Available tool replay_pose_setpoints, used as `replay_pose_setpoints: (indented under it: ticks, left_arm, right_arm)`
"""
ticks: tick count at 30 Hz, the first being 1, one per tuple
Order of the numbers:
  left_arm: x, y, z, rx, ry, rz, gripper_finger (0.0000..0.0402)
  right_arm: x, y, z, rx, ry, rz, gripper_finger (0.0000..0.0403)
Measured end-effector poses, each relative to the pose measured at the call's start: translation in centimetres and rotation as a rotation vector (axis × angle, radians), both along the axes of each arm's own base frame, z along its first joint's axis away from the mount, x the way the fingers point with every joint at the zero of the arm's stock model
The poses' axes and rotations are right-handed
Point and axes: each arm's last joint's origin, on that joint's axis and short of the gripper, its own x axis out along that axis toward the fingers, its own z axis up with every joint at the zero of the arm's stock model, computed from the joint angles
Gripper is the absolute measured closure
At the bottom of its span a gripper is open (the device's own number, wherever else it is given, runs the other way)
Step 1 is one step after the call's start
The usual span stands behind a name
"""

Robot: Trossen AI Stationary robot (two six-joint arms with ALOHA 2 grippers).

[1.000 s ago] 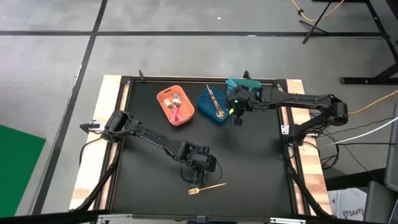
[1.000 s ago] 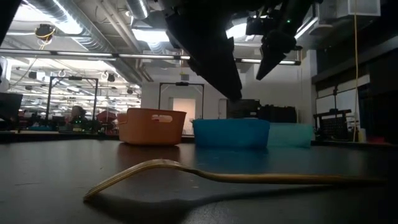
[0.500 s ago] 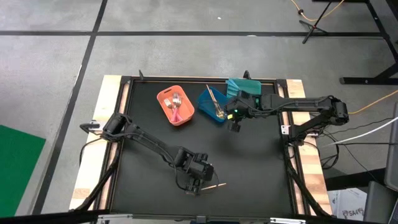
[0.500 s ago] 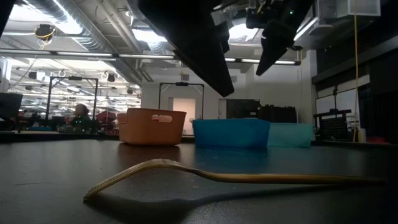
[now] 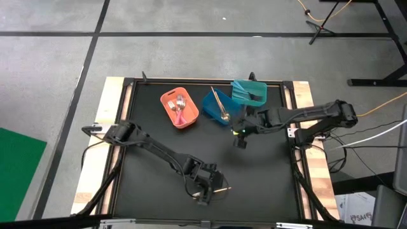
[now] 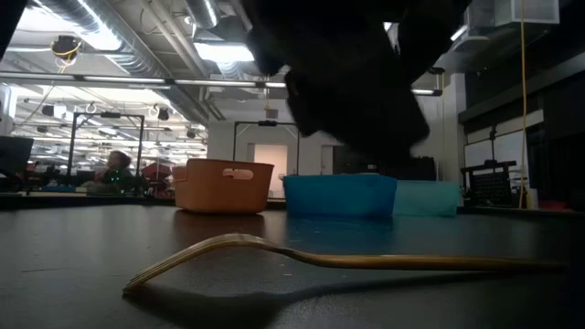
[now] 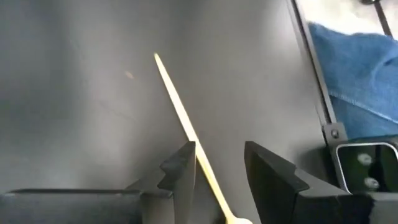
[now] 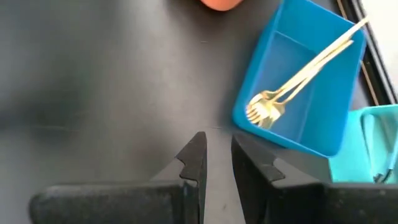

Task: Sort silverware by color (type)
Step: Put the gold fork into the blue bin

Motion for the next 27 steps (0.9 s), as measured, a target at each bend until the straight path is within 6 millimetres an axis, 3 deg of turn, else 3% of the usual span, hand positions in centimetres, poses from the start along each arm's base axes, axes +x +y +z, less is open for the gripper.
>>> replay_pose_setpoints:
  ticks: [8,17,27]
  left_arm:
    - [0.0,0.0,-0.1,-0.018,0.021,0.078,0.0270]
    - [0.2,0.5,-0.2,-0.014,0.025,0.107,0.0270]
    - [0.2,0.6,-0.2,0.001,0.019,0.120,0.0270]
  right_arm:
    - [-0.3,2.9,0.0,0.025,-0.014,0.059,0.0341]
    - [-1.2,6.0,0.1,-0.078,-0.033,0.130,0.0341]
    - [-1.6,7.3,0.1,-0.097,-0.043,0.170,0.0341]
